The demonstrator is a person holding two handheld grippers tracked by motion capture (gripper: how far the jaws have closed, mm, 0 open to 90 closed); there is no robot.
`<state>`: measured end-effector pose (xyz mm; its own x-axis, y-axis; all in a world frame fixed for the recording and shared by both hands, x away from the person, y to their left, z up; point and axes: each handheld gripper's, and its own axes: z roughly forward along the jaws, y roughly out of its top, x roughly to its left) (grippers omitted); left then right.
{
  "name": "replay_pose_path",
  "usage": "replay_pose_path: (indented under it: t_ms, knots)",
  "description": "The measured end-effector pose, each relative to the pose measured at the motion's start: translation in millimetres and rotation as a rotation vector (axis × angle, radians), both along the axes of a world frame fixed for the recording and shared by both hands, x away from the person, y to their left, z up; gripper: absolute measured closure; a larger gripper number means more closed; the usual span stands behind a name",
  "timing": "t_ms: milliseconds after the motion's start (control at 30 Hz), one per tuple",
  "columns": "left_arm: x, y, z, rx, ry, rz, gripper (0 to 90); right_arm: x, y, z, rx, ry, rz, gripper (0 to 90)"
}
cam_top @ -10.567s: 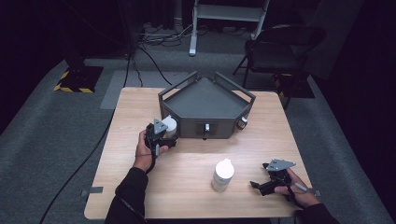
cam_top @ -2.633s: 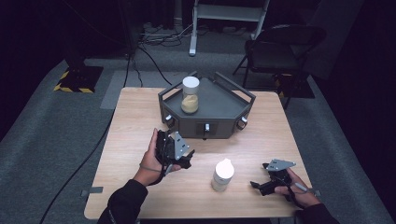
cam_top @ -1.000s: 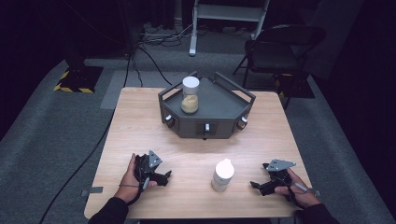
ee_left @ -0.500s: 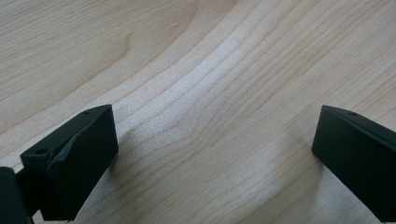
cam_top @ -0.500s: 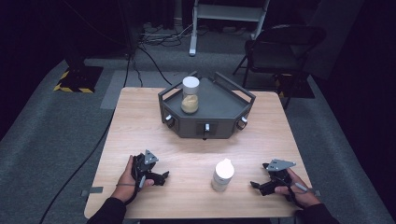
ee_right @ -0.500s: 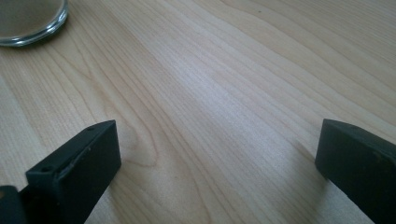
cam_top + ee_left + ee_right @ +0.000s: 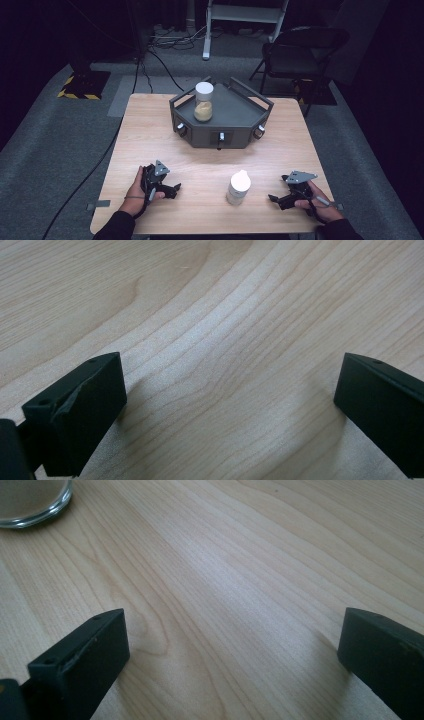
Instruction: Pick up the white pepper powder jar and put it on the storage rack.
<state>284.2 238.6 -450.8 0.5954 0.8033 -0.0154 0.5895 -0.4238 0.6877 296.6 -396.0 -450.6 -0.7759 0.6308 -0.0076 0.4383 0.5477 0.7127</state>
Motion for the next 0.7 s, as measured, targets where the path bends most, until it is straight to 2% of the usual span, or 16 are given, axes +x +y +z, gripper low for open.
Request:
replay_pose_path:
  t_ms: [633, 700]
  knots:
    - [-0.4, -0.2, 0.2, 0.001, 0.001, 0.003, 0.0, -1.9, 2.0, 1.4, -0.008, -0.005, -0.002, 0.9]
    - [-0.4, -0.2, 0.2, 0.001, 0.001, 0.002, 0.0, -2.3, 1.2, 1.7, 0.004, -0.006, -0.003, 0.9]
